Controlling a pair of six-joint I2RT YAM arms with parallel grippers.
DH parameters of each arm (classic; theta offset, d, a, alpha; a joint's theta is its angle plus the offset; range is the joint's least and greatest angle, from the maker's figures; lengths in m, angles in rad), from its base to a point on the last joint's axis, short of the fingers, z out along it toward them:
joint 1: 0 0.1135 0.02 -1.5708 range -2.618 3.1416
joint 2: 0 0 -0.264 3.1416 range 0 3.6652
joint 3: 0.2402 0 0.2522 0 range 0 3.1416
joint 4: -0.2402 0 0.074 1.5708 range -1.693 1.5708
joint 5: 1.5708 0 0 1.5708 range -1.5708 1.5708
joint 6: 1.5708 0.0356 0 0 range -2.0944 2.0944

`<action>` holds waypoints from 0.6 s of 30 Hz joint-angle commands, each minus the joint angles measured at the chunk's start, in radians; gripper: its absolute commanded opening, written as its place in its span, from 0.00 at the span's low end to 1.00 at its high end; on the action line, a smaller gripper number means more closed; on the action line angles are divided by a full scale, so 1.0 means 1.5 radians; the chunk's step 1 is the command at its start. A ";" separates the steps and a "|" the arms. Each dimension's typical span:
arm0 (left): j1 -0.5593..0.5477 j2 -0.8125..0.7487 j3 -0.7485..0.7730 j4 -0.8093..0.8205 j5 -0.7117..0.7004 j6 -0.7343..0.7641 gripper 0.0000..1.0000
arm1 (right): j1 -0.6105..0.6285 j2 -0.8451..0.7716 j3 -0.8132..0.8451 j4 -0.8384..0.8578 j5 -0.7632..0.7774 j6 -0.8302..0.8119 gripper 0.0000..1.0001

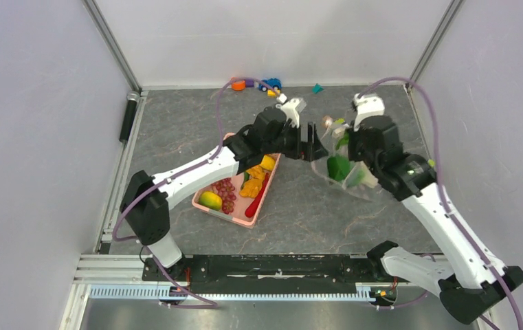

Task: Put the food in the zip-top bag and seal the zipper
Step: Adjust the zipper food storage bag at the center of the board, then pick up the fake fruit from the bin.

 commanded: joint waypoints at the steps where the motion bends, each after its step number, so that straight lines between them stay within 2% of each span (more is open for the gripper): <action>1: 0.000 -0.093 -0.115 0.023 -0.045 0.025 1.00 | 0.000 0.005 -0.147 0.134 -0.158 0.026 0.00; 4: 0.000 -0.187 -0.210 -0.002 -0.113 0.043 1.00 | 0.001 0.016 -0.216 0.222 -0.240 0.035 0.00; 10: 0.007 -0.360 -0.360 -0.104 -0.332 0.015 1.00 | 0.002 0.028 -0.282 0.310 -0.289 0.041 0.00; 13: 0.027 -0.398 -0.395 -0.149 -0.379 -0.014 1.00 | 0.002 0.025 -0.309 0.329 -0.290 0.038 0.00; 18: 0.063 -0.445 -0.434 -0.189 -0.403 -0.047 1.00 | 0.002 0.001 -0.352 0.378 -0.289 0.037 0.00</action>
